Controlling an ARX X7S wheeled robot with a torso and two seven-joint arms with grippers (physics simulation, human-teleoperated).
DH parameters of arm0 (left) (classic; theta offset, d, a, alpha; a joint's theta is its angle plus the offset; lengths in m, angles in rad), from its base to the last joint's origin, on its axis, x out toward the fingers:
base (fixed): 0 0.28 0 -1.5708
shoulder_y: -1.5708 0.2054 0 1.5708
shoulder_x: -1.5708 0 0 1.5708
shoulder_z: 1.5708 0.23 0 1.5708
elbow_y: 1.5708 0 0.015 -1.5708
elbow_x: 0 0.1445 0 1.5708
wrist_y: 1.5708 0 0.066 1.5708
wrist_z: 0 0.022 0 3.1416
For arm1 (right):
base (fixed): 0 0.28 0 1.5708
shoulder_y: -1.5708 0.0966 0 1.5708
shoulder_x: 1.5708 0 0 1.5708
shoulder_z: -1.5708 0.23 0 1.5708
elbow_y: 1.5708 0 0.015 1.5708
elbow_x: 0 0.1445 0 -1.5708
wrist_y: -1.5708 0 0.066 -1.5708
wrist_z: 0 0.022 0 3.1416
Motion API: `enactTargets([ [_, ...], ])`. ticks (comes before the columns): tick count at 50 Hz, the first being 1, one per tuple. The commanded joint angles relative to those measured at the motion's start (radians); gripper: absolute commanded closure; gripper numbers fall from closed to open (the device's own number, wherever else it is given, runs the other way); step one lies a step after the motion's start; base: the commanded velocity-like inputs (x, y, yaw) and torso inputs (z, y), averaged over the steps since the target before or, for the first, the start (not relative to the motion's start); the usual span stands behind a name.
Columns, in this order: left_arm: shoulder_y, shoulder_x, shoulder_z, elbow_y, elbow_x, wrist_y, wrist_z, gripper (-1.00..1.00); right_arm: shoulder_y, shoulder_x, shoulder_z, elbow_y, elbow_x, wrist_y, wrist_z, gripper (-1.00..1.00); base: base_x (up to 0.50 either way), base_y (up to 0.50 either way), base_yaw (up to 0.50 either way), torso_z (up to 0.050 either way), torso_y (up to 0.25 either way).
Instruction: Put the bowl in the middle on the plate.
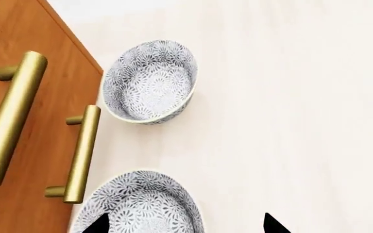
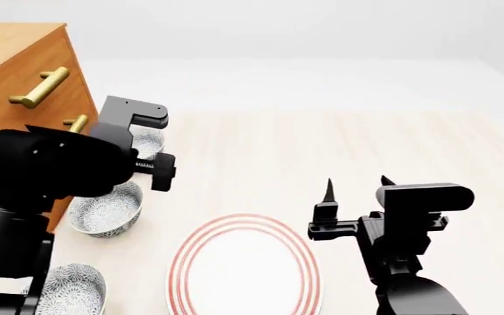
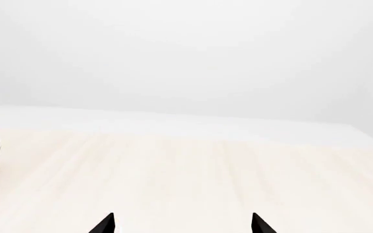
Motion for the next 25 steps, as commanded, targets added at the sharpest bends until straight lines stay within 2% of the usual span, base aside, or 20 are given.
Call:
enactTargets([
  [1, -0.008, 0.012, 0.102, -0.118, 0.039, 0.038, 0.064, -1.0, 0.001, 0.001, -0.008, 0.008, 0.005, -0.008, 0.004, -1.0, 0.0, 0.0, 0.0, 0.0, 0.0],
  [25, 0.003, 0.052, 0.153, -0.222, 0.049, 0.079, 0.114, -1.0, -0.001, 0.002, -0.007, 0.038, 0.026, -0.034, 0.004, -1.0, 0.0, 0.0, 0.0, 0.0, 0.0],
])
